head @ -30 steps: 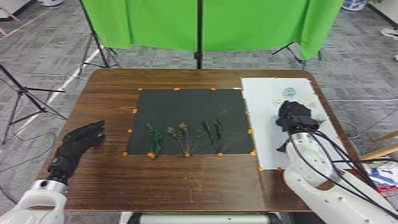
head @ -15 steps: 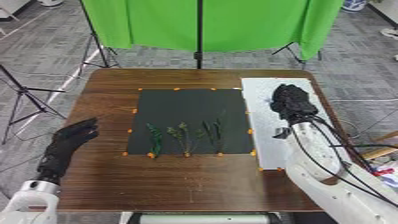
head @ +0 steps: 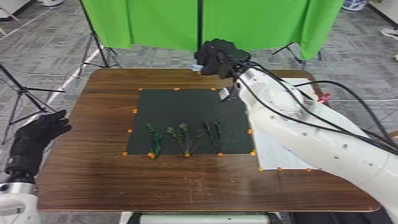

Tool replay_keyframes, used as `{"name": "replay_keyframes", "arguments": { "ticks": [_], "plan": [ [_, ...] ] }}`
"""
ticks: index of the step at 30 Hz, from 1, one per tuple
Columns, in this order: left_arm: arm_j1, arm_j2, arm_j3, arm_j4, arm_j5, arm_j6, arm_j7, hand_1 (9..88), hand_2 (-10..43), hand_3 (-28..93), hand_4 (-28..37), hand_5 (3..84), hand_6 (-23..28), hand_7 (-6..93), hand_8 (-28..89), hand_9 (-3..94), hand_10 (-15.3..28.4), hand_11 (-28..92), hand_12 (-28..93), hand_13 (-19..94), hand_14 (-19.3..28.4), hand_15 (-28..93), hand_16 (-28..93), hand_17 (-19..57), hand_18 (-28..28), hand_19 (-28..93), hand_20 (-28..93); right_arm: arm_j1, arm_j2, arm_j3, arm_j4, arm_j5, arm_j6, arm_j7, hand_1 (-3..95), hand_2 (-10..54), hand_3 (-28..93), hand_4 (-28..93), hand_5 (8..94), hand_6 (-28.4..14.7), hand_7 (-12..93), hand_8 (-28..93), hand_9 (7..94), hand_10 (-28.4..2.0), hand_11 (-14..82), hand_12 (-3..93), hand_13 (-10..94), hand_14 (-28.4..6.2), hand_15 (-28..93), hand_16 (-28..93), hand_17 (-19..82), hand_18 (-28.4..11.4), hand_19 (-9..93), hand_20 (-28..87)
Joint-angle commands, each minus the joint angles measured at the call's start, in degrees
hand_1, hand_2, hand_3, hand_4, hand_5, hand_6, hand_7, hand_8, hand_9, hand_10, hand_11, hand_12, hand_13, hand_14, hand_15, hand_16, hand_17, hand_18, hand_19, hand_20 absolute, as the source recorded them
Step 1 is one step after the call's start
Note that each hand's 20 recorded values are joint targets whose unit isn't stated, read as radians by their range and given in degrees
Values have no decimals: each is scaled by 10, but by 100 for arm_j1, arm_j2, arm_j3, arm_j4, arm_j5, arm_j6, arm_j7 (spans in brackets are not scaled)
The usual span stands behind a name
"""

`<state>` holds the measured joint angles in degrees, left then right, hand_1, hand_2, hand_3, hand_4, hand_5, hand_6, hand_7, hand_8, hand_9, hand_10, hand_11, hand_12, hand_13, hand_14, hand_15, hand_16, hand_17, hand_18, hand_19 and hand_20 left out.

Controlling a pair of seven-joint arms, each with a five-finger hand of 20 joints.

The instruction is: Arrange flowers

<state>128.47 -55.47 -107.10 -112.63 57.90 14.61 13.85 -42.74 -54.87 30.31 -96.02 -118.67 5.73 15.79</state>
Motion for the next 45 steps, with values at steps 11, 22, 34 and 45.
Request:
{"name": "replay_keyframes", "arguments": {
  "ticks": [11,22,34,45],
  "plan": [
    [-137,16,250,144,-328,204,104,244,327,577,-283,496,36,134,-71,467,149,206,99,414,188,249,-31,149,149,198,238,422,-2105,-1286,772,-693,-1098,-623,589,-95,614,-202,778,32,278,74,862,-81,422,396,903,-4,641,377,640,-124,932,607],
    [-50,-63,235,231,-331,207,73,227,326,608,-283,520,20,143,-78,476,147,209,98,416,188,252,-33,149,148,198,238,378,-2300,-1628,1065,-1009,-1177,-503,584,-95,616,-204,773,35,280,69,861,-78,458,360,906,-8,653,367,643,-128,932,610],
    [-143,-84,375,262,-134,23,-18,224,283,640,-283,512,23,142,-76,472,148,209,100,412,187,253,-33,146,147,196,236,333,-2368,-1728,1414,-1346,-1051,-365,562,-95,622,-195,765,39,261,54,859,-80,482,319,908,-9,655,365,648,-133,932,617],
    [-203,-85,413,310,-29,-104,-124,232,209,658,-283,507,20,139,-74,466,149,207,102,404,187,248,-31,139,148,193,233,268,-2318,-1696,1447,-1434,-1301,-268,548,-95,615,-198,735,28,248,56,845,-80,468,343,897,-9,652,371,633,-133,932,613]
  ]
}}
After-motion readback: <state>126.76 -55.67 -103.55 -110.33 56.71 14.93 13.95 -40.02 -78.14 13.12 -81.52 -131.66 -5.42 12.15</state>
